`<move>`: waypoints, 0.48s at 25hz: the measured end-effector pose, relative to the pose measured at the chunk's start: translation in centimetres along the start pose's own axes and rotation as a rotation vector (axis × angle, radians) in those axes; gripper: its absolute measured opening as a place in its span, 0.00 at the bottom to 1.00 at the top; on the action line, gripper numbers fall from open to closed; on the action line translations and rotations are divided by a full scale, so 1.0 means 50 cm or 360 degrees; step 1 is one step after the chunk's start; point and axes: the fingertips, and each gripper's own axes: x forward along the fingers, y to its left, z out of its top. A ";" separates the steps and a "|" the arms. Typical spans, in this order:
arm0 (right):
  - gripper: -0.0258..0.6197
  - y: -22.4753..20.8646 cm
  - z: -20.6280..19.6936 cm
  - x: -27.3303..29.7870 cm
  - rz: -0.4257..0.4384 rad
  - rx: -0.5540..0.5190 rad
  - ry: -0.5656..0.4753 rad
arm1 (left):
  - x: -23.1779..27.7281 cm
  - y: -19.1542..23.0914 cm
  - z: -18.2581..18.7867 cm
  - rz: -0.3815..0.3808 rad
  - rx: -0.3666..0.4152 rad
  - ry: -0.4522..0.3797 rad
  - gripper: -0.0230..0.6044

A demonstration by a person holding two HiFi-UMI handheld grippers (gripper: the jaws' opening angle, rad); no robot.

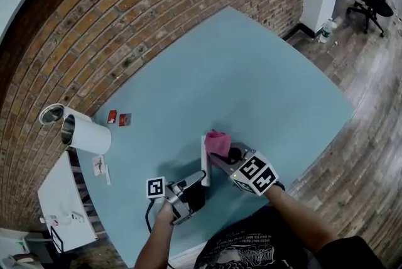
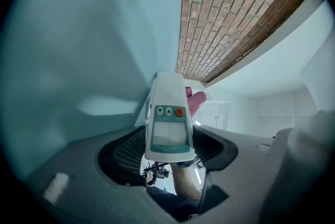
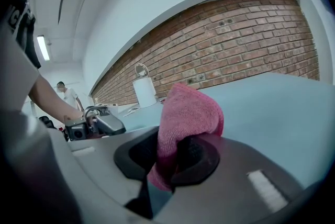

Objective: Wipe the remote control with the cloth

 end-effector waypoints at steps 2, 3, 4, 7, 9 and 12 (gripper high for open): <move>0.14 0.010 -0.006 -0.006 0.0009 -0.0009 0.0014 | 0.005 -0.002 0.002 -0.0010 0.0005 -0.0010 0.48; 0.14 0.015 -0.008 -0.010 0.0013 -0.0009 0.0017 | 0.008 -0.003 0.002 -0.0014 0.0006 -0.0015 0.48; 0.14 0.019 -0.010 -0.014 0.0015 -0.0008 0.0017 | 0.011 -0.003 0.002 -0.0018 0.0006 -0.0022 0.48; 0.14 0.031 -0.013 -0.027 0.0022 -0.0011 0.0013 | 0.021 -0.003 0.006 -0.0031 0.0015 -0.0043 0.48; 0.14 0.040 -0.016 -0.037 0.0024 -0.0017 0.0016 | 0.028 -0.003 0.007 -0.0041 0.0019 -0.0058 0.48; 0.14 0.049 -0.017 -0.052 0.0020 -0.0021 0.0014 | 0.041 -0.006 0.010 -0.0064 0.0016 -0.0092 0.48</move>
